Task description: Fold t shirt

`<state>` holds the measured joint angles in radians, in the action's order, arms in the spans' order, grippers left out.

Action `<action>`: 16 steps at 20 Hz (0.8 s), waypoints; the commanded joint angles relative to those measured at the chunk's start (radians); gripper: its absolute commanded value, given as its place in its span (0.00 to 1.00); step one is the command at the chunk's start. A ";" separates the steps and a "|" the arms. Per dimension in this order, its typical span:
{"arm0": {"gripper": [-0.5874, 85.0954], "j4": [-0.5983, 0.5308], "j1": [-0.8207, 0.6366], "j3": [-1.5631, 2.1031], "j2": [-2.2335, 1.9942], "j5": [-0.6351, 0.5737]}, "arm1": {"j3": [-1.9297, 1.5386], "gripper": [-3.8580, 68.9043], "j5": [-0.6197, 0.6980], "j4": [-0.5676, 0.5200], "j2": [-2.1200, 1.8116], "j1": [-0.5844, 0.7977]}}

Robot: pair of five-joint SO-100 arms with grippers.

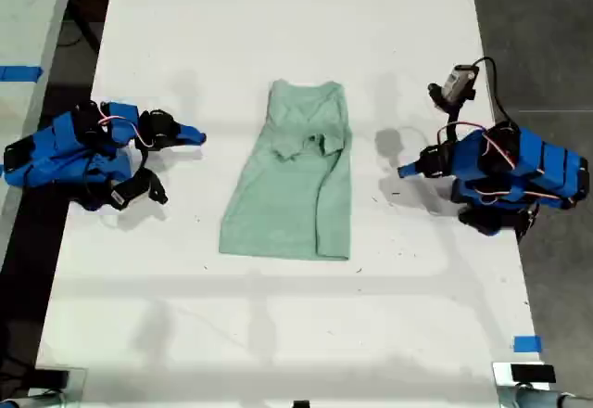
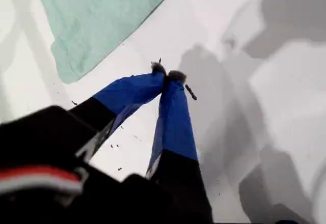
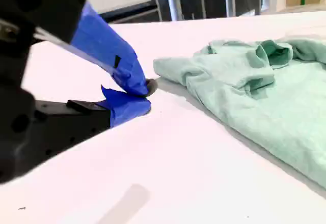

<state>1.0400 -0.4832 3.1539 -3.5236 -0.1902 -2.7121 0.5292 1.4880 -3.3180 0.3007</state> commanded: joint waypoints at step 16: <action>0.11 -0.091 0.494 -0.851 1.200 -0.120 | 0.003 0.07 0.008 -0.005 -0.023 -0.011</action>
<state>0.9603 -0.0874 2.4406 -2.4252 -0.3129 -2.7121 0.5292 1.4880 -3.3303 0.2945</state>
